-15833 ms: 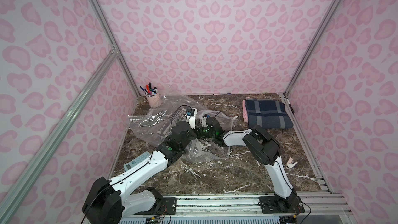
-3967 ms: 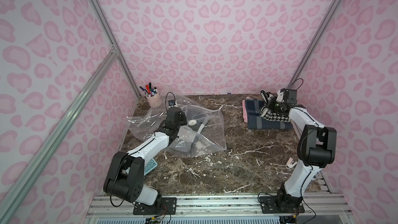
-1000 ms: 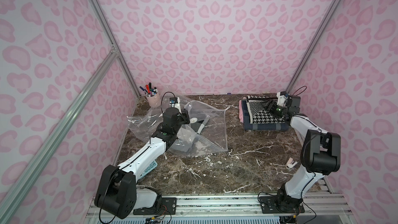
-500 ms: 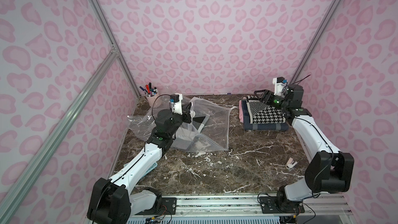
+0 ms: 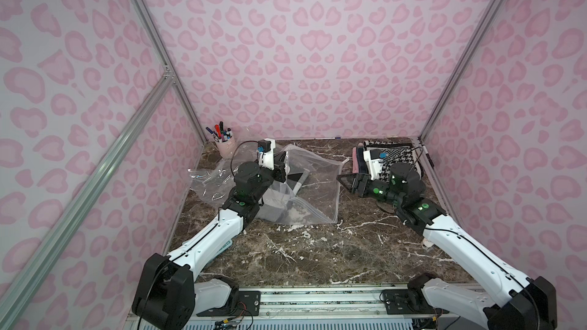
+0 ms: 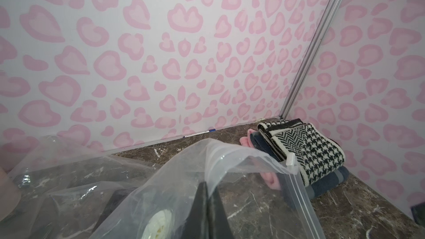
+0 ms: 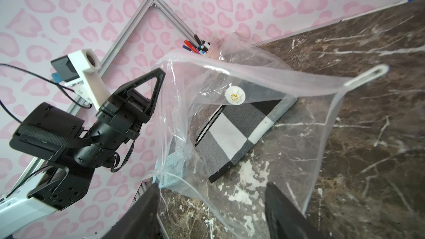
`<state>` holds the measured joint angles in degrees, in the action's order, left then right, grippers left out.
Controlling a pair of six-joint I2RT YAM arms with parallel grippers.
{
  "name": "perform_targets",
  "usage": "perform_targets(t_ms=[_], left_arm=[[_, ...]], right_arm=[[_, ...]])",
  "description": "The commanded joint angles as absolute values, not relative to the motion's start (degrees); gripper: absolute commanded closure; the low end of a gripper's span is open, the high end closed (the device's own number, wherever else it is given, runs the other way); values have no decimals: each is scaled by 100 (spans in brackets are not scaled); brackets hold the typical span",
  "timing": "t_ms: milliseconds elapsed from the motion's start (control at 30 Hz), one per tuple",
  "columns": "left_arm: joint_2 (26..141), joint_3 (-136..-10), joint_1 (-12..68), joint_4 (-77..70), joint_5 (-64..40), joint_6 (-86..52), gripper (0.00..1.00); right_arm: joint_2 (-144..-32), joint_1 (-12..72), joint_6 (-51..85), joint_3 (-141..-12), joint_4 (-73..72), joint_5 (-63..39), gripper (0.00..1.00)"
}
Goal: Take the blanket out of the vacuum bag
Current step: Take out the blanket from the vacuum bag.
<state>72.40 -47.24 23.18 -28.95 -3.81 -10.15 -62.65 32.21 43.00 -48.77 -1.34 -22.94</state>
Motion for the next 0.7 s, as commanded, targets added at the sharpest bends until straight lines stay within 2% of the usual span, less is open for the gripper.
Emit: perform_targets(t_ms=[0, 233, 533, 667], left_arm=[[7204, -4738, 2338, -3103, -216, -935, 96], [6884, -4602, 2382, -3117, -343, -868, 96], [6672, -4083, 2427, -3410, -454, -945, 96], [6662, -4041, 2453, -3396, -327, -892, 96]], right_arm=[[-6313, 3604, 4795, -4575, -326, -1755, 27], [-7495, 3939, 5175, -4275, -1462, -1834, 27], [-9467, 4162, 5020, -5667, -1470, -1971, 27], [-9826, 4228, 5645, -5175, -2341, -1945, 27]])
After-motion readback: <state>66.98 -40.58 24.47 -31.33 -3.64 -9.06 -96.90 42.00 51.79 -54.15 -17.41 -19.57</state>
